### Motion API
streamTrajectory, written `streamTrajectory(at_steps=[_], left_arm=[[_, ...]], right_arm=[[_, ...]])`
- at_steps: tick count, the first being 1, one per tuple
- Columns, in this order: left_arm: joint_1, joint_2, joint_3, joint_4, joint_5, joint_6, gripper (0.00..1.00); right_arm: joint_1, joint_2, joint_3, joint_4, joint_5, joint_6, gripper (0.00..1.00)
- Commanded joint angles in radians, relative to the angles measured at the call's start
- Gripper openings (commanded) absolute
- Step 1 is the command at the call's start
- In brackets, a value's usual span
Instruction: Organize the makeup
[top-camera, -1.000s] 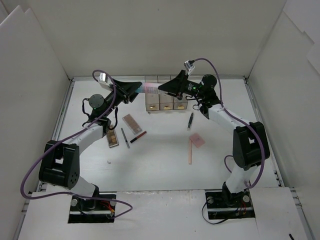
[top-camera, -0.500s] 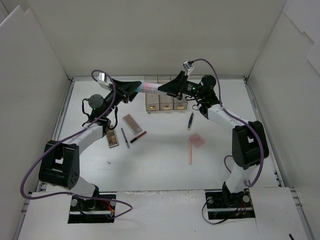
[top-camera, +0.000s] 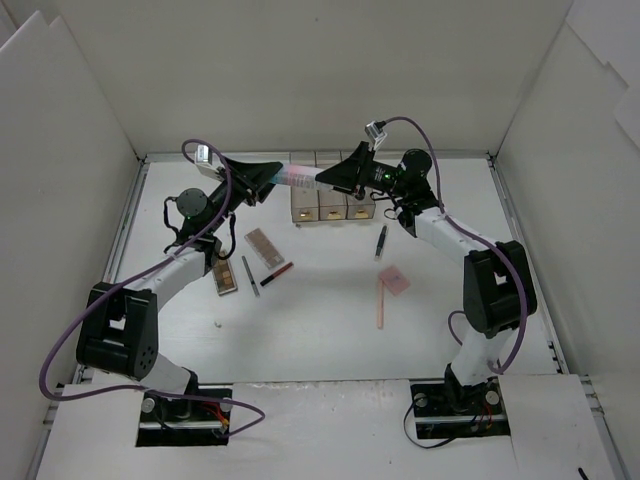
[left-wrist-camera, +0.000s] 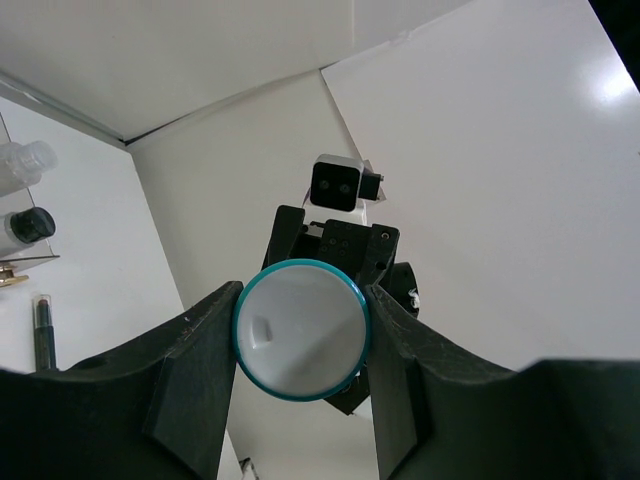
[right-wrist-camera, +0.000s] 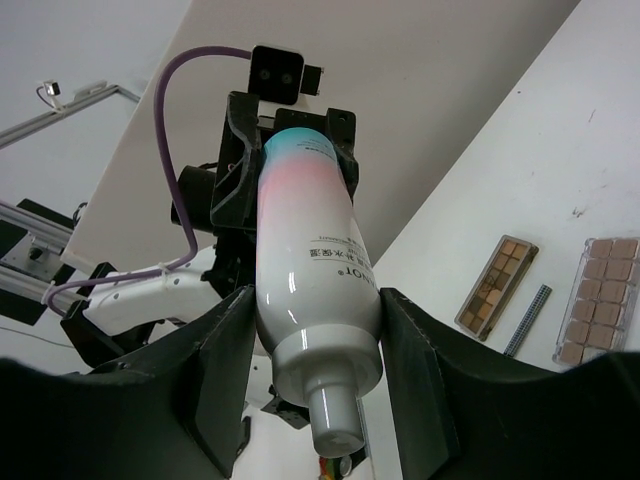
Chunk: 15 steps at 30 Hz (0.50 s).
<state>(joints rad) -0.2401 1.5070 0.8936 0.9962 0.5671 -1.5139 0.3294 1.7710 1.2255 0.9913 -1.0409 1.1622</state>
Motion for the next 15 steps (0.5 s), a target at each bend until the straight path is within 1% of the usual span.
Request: streamTrajectory(at_steps=[1, 6, 9, 15], left_arm=[[-0.010, -0.065, 0.033, 0.084, -0.027, 0.046, 0.00], [-0.010, -0.067, 0.033, 0.082, -0.035, 0.049, 0.00], [-0.010, -0.065, 0.033, 0.087, -0.038, 0.046, 0.00], [-0.010, -0.074, 0.030, 0.090, -0.052, 0.044, 0.00]], right_arm=[[0.020, -0.021, 0.054, 0.106, -0.031, 0.004, 0.48], [0.022, -0.021, 0.042, 0.106, -0.028, 0.002, 0.57], [0.022, -0.021, 0.037, 0.106, -0.025, -0.001, 0.60], [0.022, -0.016, 0.042, 0.104, -0.027, 0.002, 0.60]])
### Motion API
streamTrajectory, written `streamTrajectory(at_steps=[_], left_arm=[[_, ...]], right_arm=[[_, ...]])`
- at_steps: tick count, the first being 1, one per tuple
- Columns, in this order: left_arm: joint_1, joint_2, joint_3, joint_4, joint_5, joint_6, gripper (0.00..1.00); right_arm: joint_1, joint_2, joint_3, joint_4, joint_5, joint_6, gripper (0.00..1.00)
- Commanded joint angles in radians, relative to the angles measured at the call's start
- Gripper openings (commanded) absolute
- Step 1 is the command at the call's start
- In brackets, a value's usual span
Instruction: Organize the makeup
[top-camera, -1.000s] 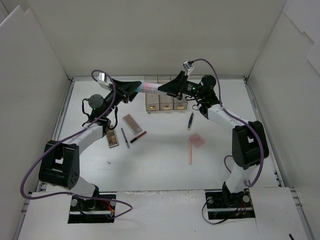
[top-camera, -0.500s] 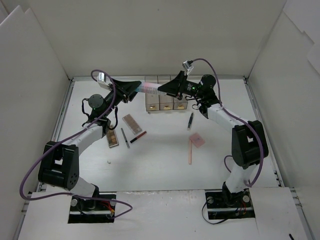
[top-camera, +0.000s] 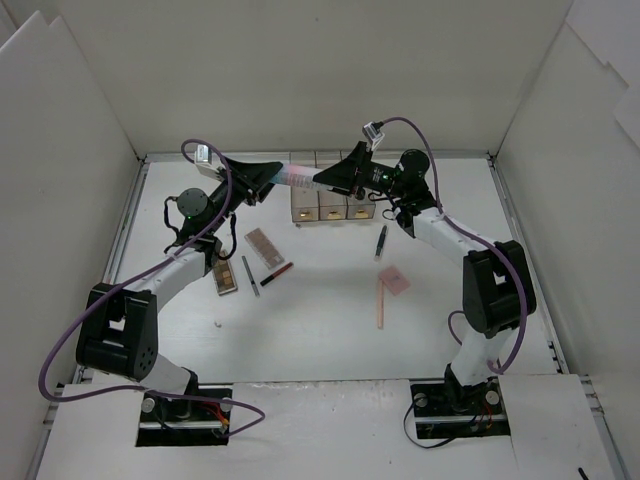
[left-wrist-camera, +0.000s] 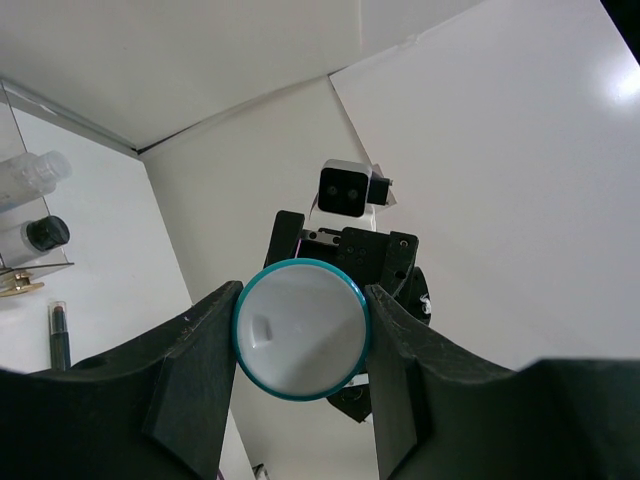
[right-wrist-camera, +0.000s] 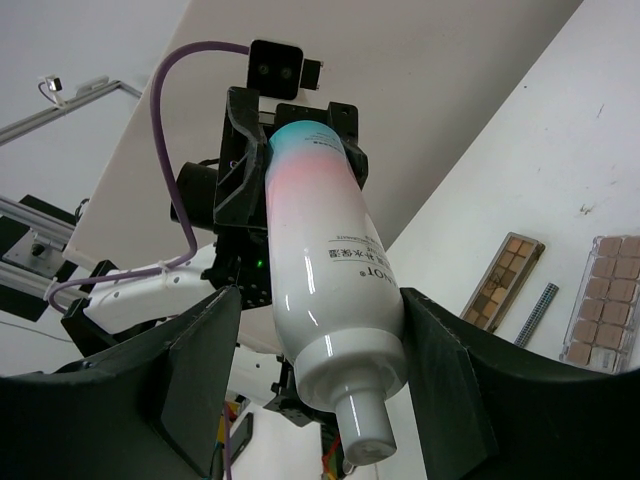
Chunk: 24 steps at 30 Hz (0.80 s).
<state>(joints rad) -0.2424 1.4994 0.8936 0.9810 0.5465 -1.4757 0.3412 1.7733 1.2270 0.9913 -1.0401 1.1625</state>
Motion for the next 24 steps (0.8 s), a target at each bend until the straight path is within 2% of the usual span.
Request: streamTrajectory(at_steps=[1, 10, 13, 16, 17, 19, 20, 22, 23, 24], left_arm=[[-0.008, -0.065, 0.033, 0.105, -0.033, 0.008, 0.00], [-0.008, -0.056, 0.042, 0.117, -0.031, 0.003, 0.00], [-0.008, -0.054, 0.039, 0.120, -0.028, 0.000, 0.00], [-0.008, -0.059, 0.028, 0.122, -0.031, 0.002, 0.00], [-0.008, -0.062, 0.024, 0.122, -0.033, 0.003, 0.00], [-0.008, -0.059, 0.022, 0.123, -0.033, 0.003, 0.00], [-0.008, -0.059, 0.022, 0.124, -0.027, 0.005, 0.00], [-0.008, -0.060, 0.021, 0.119, -0.020, 0.011, 0.00], [-0.008, -0.062, 0.012, 0.114, -0.011, 0.023, 0.00], [-0.008, -0.067, 0.005, 0.093, -0.007, 0.034, 0.00]], right_arm=[[0.013, -0.018, 0.037, 0.102, -0.026, 0.000, 0.60], [0.015, -0.002, 0.025, 0.102, -0.024, 0.002, 0.59], [0.013, 0.002, 0.023, 0.104, -0.020, -0.001, 0.55], [0.015, 0.006, 0.029, 0.104, -0.018, -0.001, 0.45], [0.015, 0.009, 0.034, 0.102, -0.020, 0.000, 0.37], [0.013, 0.011, 0.035, 0.102, -0.014, -0.001, 0.27], [0.010, 0.011, 0.035, 0.101, -0.011, -0.003, 0.18], [0.005, 0.008, 0.035, 0.102, -0.008, -0.006, 0.09], [-0.005, 0.006, 0.040, 0.102, -0.008, -0.009, 0.02], [-0.008, 0.005, 0.043, 0.101, -0.011, -0.011, 0.00]])
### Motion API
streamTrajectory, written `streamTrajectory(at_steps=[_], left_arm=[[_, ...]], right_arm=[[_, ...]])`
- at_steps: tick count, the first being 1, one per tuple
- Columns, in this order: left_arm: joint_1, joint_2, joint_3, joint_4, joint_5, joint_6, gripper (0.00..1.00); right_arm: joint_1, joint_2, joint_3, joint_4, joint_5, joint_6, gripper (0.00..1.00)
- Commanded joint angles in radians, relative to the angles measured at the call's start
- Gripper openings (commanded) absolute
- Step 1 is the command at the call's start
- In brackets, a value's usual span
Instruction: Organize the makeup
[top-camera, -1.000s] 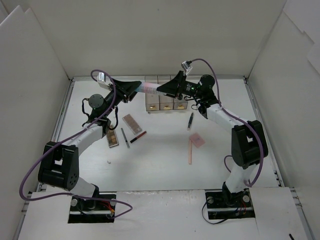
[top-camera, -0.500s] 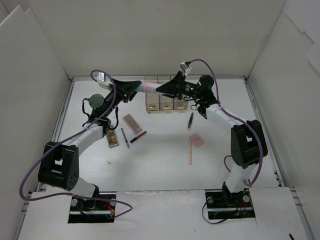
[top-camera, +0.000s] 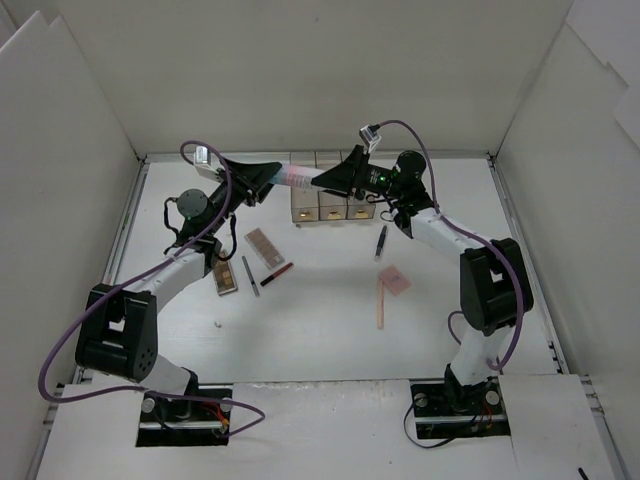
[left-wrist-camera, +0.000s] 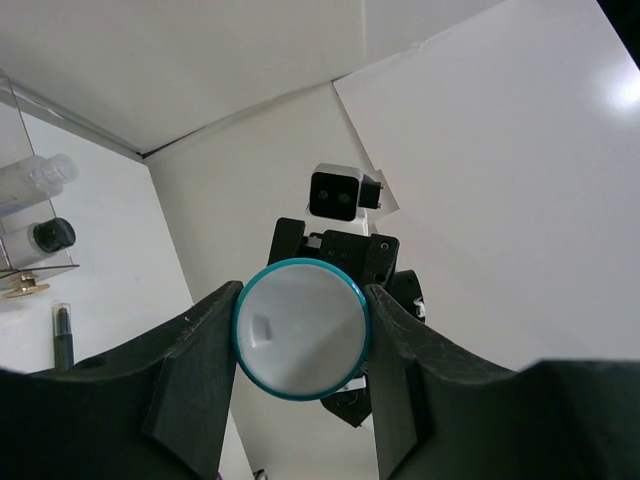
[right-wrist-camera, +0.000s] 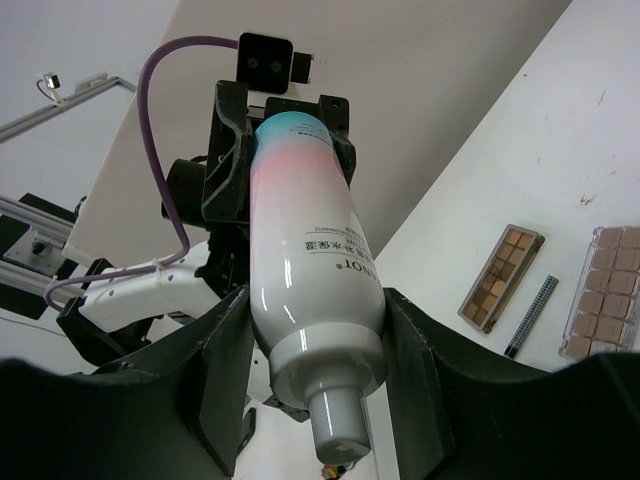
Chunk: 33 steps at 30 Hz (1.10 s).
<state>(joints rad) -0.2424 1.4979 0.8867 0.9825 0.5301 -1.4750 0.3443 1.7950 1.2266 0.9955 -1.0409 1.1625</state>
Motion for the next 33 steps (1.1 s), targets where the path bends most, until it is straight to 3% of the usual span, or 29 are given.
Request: streamTrajectory(at_steps=[1, 3, 4, 7, 10, 12, 15, 17, 18, 20, 29, 33], left_arm=[[-0.008, -0.076, 0.008, 0.070, 0.017, 0.047, 0.08], [-0.008, -0.099, -0.009, -0.043, 0.042, 0.116, 0.25], [-0.008, -0.126, -0.014, -0.085, 0.047, 0.145, 0.40], [0.015, -0.189, -0.011, -0.325, 0.059, 0.299, 0.61], [0.037, -0.240, 0.034, -0.606, 0.018, 0.477, 0.71], [0.037, -0.264, 0.095, -0.802, -0.018, 0.614, 0.74], [0.037, -0.300, 0.138, -0.951, -0.100, 0.724, 0.77], [0.037, -0.315, 0.165, -1.036, -0.162, 0.775, 0.79], [0.037, -0.323, 0.172, -1.097, -0.182, 0.798, 0.79], [0.037, -0.356, 0.178, -1.142, -0.240, 0.852, 0.80], [0.037, -0.504, 0.150, -1.389, -0.444, 1.051, 0.84], [0.037, -0.588, 0.103, -1.438, -0.576, 1.093, 0.92]], right_arm=[[-0.019, -0.019, 0.050, 0.095, -0.013, -0.009, 0.00], [-0.044, -0.020, 0.070, 0.092, -0.027, -0.001, 0.00], [-0.057, -0.020, 0.085, 0.089, -0.036, 0.002, 0.00], [-0.097, -0.019, 0.112, 0.071, -0.047, -0.001, 0.00], [-0.139, -0.014, 0.157, 0.016, -0.060, -0.033, 0.00], [-0.151, -0.009, 0.184, -0.069, -0.064, -0.085, 0.00], [-0.171, -0.005, 0.237, -0.214, -0.058, -0.188, 0.00], [-0.177, -0.008, 0.309, -0.470, -0.038, -0.304, 0.00], [-0.180, -0.011, 0.350, -0.601, -0.013, -0.490, 0.00], [-0.171, -0.003, 0.483, -0.922, 0.085, -0.654, 0.00], [-0.192, 0.079, 0.747, -1.265, 0.395, -0.935, 0.00], [-0.154, 0.124, 0.838, -1.347, 0.659, -1.041, 0.00]])
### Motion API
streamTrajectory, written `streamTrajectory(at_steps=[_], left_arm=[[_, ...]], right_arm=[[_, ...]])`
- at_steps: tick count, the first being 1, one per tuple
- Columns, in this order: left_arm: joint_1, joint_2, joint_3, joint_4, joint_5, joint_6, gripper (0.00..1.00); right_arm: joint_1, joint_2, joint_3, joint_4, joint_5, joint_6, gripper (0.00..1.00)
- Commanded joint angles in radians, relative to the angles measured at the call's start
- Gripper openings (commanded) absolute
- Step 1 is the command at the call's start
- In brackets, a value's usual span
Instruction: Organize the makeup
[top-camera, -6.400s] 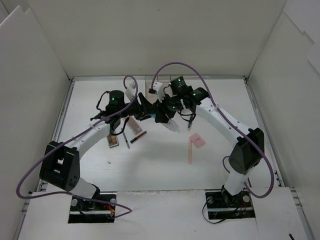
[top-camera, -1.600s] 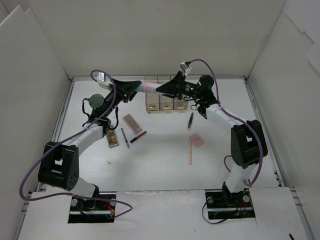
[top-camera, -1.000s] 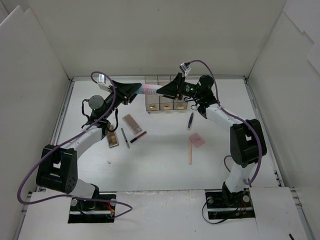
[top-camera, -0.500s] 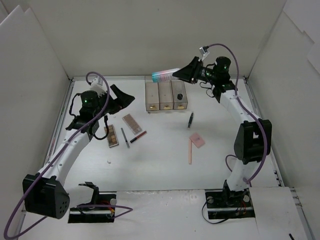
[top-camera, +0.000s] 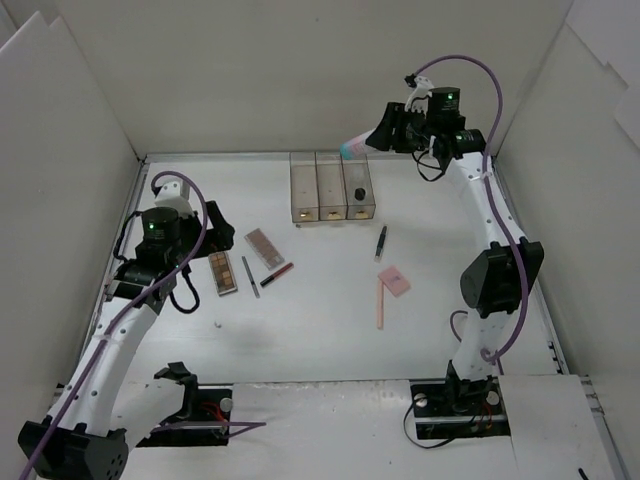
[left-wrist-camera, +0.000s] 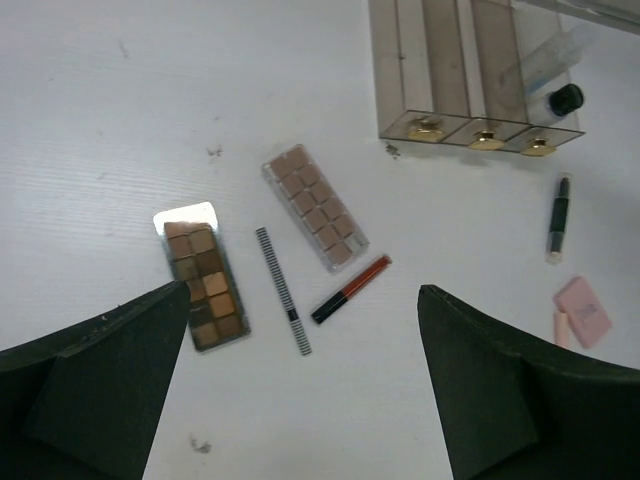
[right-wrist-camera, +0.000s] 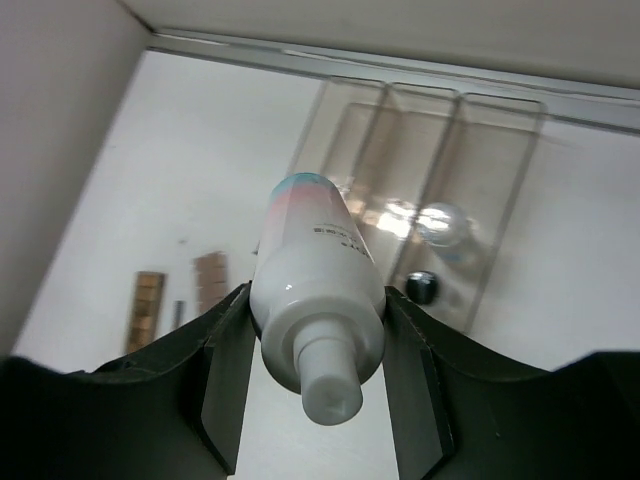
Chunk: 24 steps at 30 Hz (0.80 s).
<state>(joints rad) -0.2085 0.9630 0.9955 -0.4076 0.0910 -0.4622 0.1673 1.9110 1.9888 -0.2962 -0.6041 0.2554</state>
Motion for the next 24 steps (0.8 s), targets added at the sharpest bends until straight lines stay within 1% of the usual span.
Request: streamTrajectory(at_steps=[1, 2, 5, 6, 9, 14, 20, 24], left_arm=[[0.003, -0.064, -0.012, -0.060, -0.154, 0.091, 0.93], [0.003, -0.085, -0.024, -0.065, -0.180, 0.100, 0.95], [0.003, -0.118, -0.040, -0.076, -0.211, 0.120, 0.99], [0.003, -0.121, -0.049, -0.079, -0.223, 0.125, 1.00], [0.003, -0.132, -0.066, -0.085, -0.238, 0.135, 0.99], [0.003, -0.190, -0.129, -0.048, -0.241, 0.146, 0.99], [0.003, -0.219, -0.164, -0.037, -0.238, 0.145, 0.99], [0.003, -0.218, -0.166, -0.037, -0.237, 0.143, 1.00]], right_arm=[[0.029, 0.016, 0.085, -0.055, 0.265, -0.169, 0.00], [0.040, 0.041, 0.119, -0.063, 0.321, -0.183, 0.00], [0.058, 0.080, 0.172, -0.078, 0.392, -0.246, 0.00], [0.067, 0.101, 0.204, -0.080, 0.435, -0.277, 0.00], [0.083, 0.149, 0.261, -0.077, 0.492, -0.338, 0.00], [0.095, 0.246, 0.385, -0.067, 0.514, -0.375, 0.00], [0.097, 0.355, 0.470, -0.034, 0.494, -0.400, 0.00], [0.101, 0.425, 0.490, -0.006, 0.486, -0.410, 0.00]])
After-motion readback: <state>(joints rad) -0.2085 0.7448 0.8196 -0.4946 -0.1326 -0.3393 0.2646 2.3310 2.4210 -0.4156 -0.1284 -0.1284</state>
